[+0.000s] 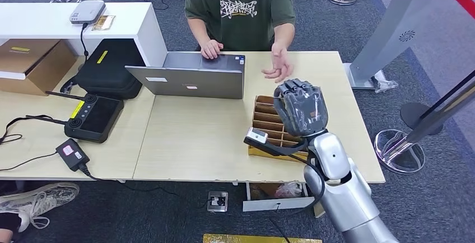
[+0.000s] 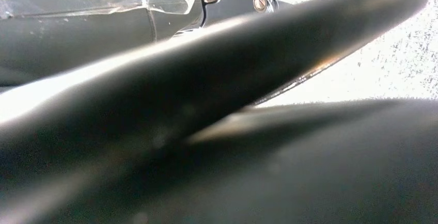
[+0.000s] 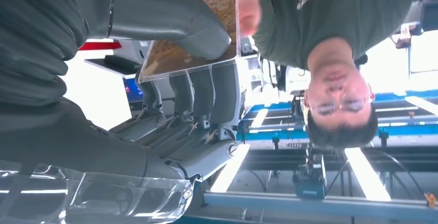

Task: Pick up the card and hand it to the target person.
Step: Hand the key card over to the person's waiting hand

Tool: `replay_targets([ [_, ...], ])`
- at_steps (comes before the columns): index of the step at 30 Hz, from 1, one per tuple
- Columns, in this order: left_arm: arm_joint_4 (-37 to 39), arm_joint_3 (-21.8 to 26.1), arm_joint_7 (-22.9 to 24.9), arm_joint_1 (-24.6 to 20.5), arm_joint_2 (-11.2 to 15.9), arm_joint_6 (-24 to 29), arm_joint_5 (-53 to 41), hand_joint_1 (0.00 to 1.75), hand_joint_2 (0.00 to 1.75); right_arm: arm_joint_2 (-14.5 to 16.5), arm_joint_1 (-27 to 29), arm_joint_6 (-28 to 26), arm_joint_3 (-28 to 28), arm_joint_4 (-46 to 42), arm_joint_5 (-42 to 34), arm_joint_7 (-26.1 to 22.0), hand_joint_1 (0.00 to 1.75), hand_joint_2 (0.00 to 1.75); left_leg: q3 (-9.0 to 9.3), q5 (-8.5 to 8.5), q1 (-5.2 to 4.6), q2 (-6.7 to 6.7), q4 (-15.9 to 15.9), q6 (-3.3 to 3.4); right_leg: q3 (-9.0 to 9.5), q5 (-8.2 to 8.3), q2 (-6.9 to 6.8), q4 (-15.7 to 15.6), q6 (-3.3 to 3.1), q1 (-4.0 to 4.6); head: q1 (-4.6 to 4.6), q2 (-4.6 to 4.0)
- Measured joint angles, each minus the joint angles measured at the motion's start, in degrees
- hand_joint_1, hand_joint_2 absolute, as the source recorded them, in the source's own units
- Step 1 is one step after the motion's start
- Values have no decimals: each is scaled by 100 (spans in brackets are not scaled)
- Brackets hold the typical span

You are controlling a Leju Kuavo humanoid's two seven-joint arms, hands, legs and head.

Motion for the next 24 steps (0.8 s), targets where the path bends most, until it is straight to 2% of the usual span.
replay_targets([
  [2, 0, -1, 0, 0, 0, 0, 2, 0, 0, -25, -124, 76, -32, -62, -87, -54, 137, 175, 0, 0, 0, 0, 0, 0, 0, 0, 0, 0, 0, 0, 0, 0],
  [5, 0, -1, -1, 0, 0, 0, 4, 0, 0, -33, -297, 116, -55, -32, -198, -146, 127, 175, -1, 0, 0, 0, 0, 0, 0, 0, 0, 0, 0, 0, 1, 0],
  [7, 0, -2, -2, -2, 0, 0, 5, 0, 0, -33, -416, 105, -57, 54, -252, -207, 130, 175, -1, 0, 0, 0, 0, 0, 0, 0, 0, 0, 0, 0, 0, 0],
  [9, 0, -2, -5, -2, 0, 0, 7, 0, 0, -33, -505, 81, -57, 164, -289, -250, 83, 175, -2, 0, 0, -1, 0, 1, 1, 0, -2, 0, 0, 0, 1, 0],
  [11, 0, -2, -7, -1, 0, 0, 7, 0, 0, -31, -558, 43, -57, 274, -323, -278, 17, 175, -4, 1, 0, -2, 0, 2, 1, 0, -4, 0, 0, 0, 1, 0],
  [13, 0, -2, -7, -2, 0, 0, 7, 0, 0, -9, -602, -9, -56, 373, -361, -298, 0, 175, -5, 1, 0, -3, 0, 2, 1, 0, -4, 0, 0, 0, 1, 0],
  [20, 0, -2, -7, -4, 0, 0, 37, 0, 0, 139, -662, -61, -55, 527, -420, -285, 0, 175, -5, 1, 0, -3, 0, 2, -1, -1, -4, 0, 1, 0, 0, 0],
  [24, 0, -7, -6, -5, 0, 0, 39, 0, 0, 245, -475, -370, -56, 504, -1023, -708, 0, 175, -4, 1, 1, -3, -1, 2, -1, -2, -4, 0, 1, 1, 1, 0],
])
